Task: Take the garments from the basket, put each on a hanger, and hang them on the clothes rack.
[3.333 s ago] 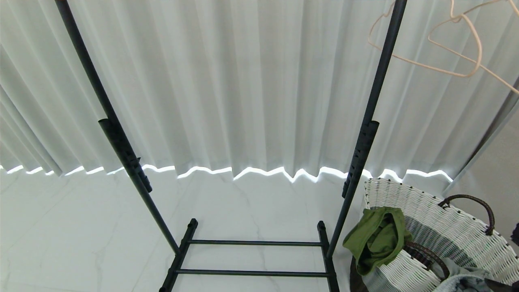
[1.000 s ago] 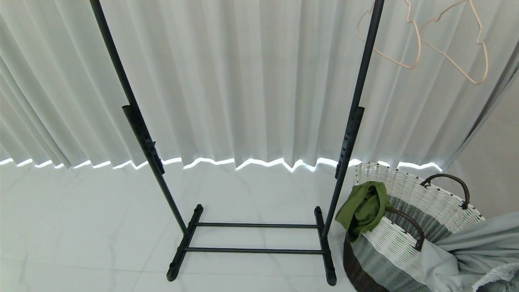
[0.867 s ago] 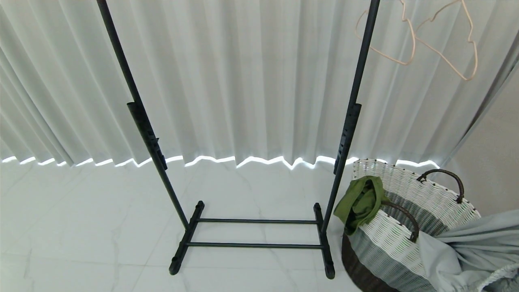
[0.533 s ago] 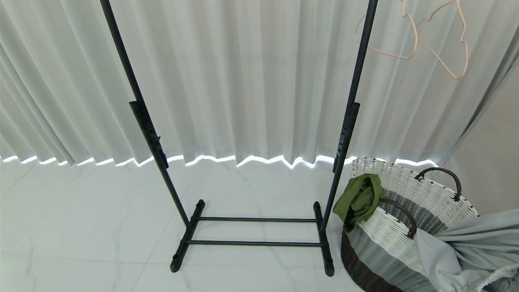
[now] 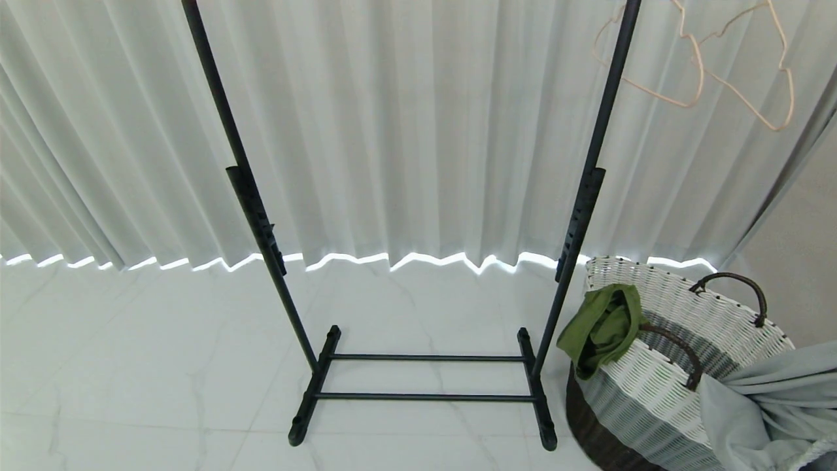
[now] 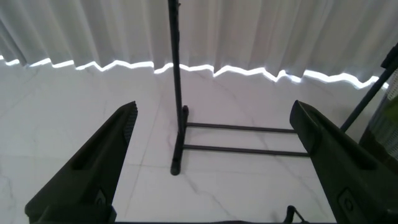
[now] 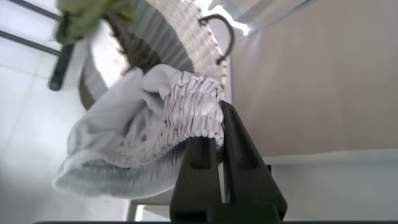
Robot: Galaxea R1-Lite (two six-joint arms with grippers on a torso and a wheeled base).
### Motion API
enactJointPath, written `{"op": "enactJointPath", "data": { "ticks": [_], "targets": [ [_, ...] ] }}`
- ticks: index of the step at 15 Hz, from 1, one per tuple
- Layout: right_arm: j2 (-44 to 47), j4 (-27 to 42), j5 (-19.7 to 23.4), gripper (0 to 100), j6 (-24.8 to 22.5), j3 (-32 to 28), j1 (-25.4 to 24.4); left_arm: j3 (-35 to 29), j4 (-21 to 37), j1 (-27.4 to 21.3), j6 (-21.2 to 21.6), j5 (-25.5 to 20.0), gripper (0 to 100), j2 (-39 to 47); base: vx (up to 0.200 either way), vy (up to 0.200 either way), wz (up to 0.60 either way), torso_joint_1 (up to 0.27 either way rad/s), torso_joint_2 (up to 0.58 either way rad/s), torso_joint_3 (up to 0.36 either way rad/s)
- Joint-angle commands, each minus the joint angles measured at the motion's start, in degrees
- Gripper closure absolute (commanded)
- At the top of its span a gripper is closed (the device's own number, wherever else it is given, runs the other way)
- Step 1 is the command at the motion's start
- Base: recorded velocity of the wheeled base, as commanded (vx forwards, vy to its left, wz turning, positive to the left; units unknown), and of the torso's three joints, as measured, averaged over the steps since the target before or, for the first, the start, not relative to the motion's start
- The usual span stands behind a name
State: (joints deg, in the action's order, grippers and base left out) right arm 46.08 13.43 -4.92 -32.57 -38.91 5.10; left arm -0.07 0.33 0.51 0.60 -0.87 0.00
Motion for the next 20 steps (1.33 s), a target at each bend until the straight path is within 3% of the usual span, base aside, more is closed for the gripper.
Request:
{"op": "enactJointPath", "data": {
  "ticks": [1, 8, 10, 13, 14, 16, 17, 20],
  "targets": [
    [-0.3, 0.0, 0.0, 100, 0.0, 0.0, 0.0, 0.1, 0.0, 0.0, 0.0, 0.0, 0, 0.1, 0.0, 0.2, 0.0, -0.002, 0.0, 0.002],
    [-0.9, 1.5, 1.7, 100, 0.1, -0.6, 0.0, 0.0, 0.1, 0.0, 0.0, 0.0, 0, 0.1, 0.0, 0.0, 0.0, 0.0, 0.0, 0.0],
    [-1.1, 4.8, 2.9, 100, 0.0, -2.2, 0.0, 0.0, 0.1, 0.0, 3.8, -0.4, 0, 0.0, 0.0, 0.0, 0.0, 0.0, 0.0, 0.0],
    [-2.2, 13.0, 8.2, 100, 0.1, -6.8, -2.1, 0.0, 0.1, 0.0, 4.3, -0.9, 0, 0.0, 0.0, 0.0, 0.0, 0.0, 0.0, 0.0],
    [-2.6, 17.7, 11.7, 100, 0.7, -10.1, -4.1, 0.0, -0.2, -0.1, 4.1, -1.0, 0, 0.0, 0.0, 0.0, 0.0, 0.0, 0.0, 0.0],
    [-2.7, 24.9, 18.3, 100, 2.2, -15.7, -7.6, -7.1, -2.3, -1.6, 0.2, -6.1, 0, 4.3, 0.0, 0.0, 0.0, 0.0, 0.0, 0.0],
    [-2.6, 27.3, 20.7, 100, 2.6, -17.9, -9.6, -11.5, -2.4, -2.7, -0.4, -6.5, 0, 8.3, 0.0, 0.0, 0.0, 0.0, 0.0, 0.0],
    [-1.9, 29.7, 24.8, 100, 5.7, -22.8, -16.2, -20.1, -2.4, -6.4, 0.8, -9.1, 0, 18.5, 0.0, 0.0, 0.0, 0.0, 0.0, 0.0]
  ]
}}
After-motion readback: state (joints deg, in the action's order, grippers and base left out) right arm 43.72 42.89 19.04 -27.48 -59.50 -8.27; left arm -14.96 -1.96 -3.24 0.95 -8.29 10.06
